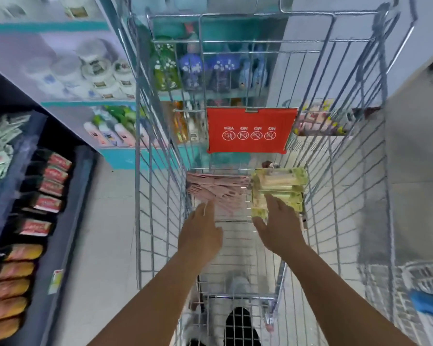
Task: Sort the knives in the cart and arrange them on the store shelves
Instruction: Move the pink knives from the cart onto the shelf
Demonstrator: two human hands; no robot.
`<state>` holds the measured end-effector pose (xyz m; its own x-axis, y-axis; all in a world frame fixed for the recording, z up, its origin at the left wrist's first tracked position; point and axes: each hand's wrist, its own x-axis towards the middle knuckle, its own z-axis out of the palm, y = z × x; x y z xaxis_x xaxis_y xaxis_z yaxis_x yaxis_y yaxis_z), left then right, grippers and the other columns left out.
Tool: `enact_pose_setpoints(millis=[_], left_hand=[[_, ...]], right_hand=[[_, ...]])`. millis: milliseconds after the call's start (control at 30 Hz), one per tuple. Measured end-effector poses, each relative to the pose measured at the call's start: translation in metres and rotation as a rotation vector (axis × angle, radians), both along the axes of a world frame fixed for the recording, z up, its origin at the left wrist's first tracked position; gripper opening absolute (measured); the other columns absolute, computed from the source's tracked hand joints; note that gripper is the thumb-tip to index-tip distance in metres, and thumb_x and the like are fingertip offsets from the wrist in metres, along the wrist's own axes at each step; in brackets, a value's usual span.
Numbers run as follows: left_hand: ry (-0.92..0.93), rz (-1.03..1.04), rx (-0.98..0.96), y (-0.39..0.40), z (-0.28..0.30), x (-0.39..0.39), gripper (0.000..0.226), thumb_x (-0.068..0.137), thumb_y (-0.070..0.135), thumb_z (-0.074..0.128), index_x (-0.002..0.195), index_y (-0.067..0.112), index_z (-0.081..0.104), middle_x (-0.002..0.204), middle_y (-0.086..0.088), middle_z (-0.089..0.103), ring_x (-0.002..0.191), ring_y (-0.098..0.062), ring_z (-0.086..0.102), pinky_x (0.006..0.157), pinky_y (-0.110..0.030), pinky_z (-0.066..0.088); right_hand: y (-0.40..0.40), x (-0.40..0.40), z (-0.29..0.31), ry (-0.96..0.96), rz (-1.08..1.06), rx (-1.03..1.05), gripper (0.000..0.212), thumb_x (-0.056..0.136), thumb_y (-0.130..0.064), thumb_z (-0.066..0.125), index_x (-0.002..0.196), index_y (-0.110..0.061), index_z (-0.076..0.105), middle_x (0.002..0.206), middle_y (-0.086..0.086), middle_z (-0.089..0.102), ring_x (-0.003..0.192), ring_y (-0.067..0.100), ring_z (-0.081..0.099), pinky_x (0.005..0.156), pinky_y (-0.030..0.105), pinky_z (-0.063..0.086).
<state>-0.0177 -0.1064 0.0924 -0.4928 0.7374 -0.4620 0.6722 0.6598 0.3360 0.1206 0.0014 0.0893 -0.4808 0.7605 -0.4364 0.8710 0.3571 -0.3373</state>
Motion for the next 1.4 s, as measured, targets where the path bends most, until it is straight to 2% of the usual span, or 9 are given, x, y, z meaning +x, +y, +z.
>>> enact_pose_setpoints(millis=[133,500,700,833,933,1000,1167,1267,1400], left_hand=[[-0.038,0.095,-0.067,0.026,-0.042,-0.007,0.07,0.097,0.03,0.045,0.152,0.02,0.004,0.155,-0.008,0.02,0.141,-0.026,0.024,0.112,-0.038,0.031],[-0.179,0.334,-0.084,0.067,-0.149,-0.017,0.072,0.096,0.028,0.048,0.152,0.025,0.003,0.147,-0.006,0.033,0.134,-0.025,0.033,0.108,-0.037,0.032],[-0.217,0.498,-0.021,0.081,-0.176,-0.02,0.059,0.098,0.027,0.046,0.149,0.015,0.018,0.139,-0.006,0.041,0.128,-0.024,0.038,0.104,-0.035,0.035],[-0.273,0.607,0.079,0.091,-0.186,-0.024,0.041,0.097,0.024,0.047,0.134,0.011,0.039,0.118,-0.006,0.053,0.112,-0.023,0.053,0.092,-0.032,0.043],[-0.315,0.766,0.164,0.097,-0.185,-0.024,0.029,0.097,0.023,0.046,0.125,0.015,0.044,0.109,-0.004,0.061,0.102,-0.024,0.059,0.08,-0.03,0.045],[-0.343,0.882,0.198,0.098,-0.181,-0.023,0.031,0.098,0.024,0.044,0.127,0.013,0.043,0.112,-0.005,0.061,0.102,-0.025,0.059,0.08,-0.029,0.043],[-0.412,1.153,0.193,0.096,-0.176,-0.02,0.038,0.094,0.029,0.051,0.124,0.007,0.045,0.11,-0.012,0.062,0.097,-0.031,0.061,0.085,-0.041,0.052],[-0.337,1.11,0.082,0.087,-0.18,-0.023,0.035,0.095,0.03,0.049,0.121,0.008,0.051,0.113,-0.01,0.063,0.095,-0.028,0.059,0.075,-0.03,0.045],[-0.28,1.092,0.049,0.083,-0.18,-0.027,0.037,0.097,0.039,0.041,0.119,0.013,0.055,0.107,-0.008,0.066,0.071,-0.018,0.054,0.056,-0.025,0.039]], right_hand=[[0.033,-0.029,-0.038,-0.006,0.101,-0.048,0.07,0.095,-0.038,0.048,0.151,-0.019,0.01,0.153,0.009,0.028,0.135,0.031,0.031,0.106,0.039,0.03],[0.083,-0.104,-0.148,-0.065,0.317,-0.047,0.052,0.095,-0.029,0.044,0.143,-0.016,0.028,0.148,0.006,0.035,0.133,0.029,0.034,0.109,0.041,0.027],[0.107,-0.132,-0.178,-0.115,0.412,-0.027,0.06,0.095,-0.037,0.045,0.146,-0.014,0.025,0.148,0.011,0.031,0.135,0.032,0.029,0.11,0.042,0.028],[0.105,-0.133,-0.189,-0.12,0.456,-0.008,0.046,0.093,-0.044,0.044,0.131,-0.018,0.04,0.132,0.013,0.04,0.121,0.036,0.04,0.101,0.043,0.037],[0.093,-0.126,-0.191,-0.075,0.491,0.01,0.038,0.095,-0.039,0.045,0.128,-0.018,0.045,0.127,0.014,0.043,0.114,0.036,0.044,0.094,0.042,0.042],[0.082,-0.12,-0.191,-0.031,0.472,-0.027,0.035,0.095,-0.031,0.047,0.128,-0.021,0.048,0.127,0.012,0.045,0.114,0.036,0.046,0.091,0.04,0.044],[0.053,-0.109,-0.199,0.112,0.392,-0.165,0.031,0.091,-0.026,0.041,0.117,-0.027,0.059,0.12,0.004,0.059,0.107,0.025,0.058,0.083,0.033,0.049],[0.044,-0.103,-0.195,0.081,0.334,-0.189,0.024,0.095,-0.033,0.043,0.09,-0.02,0.063,0.086,0.003,0.065,0.076,0.024,0.06,0.06,0.029,0.041],[0.04,-0.103,-0.187,0.105,0.293,-0.243,0.022,0.094,-0.035,0.048,0.089,-0.02,0.063,0.077,-0.001,0.066,0.073,0.021,0.061,0.067,0.033,0.049]])
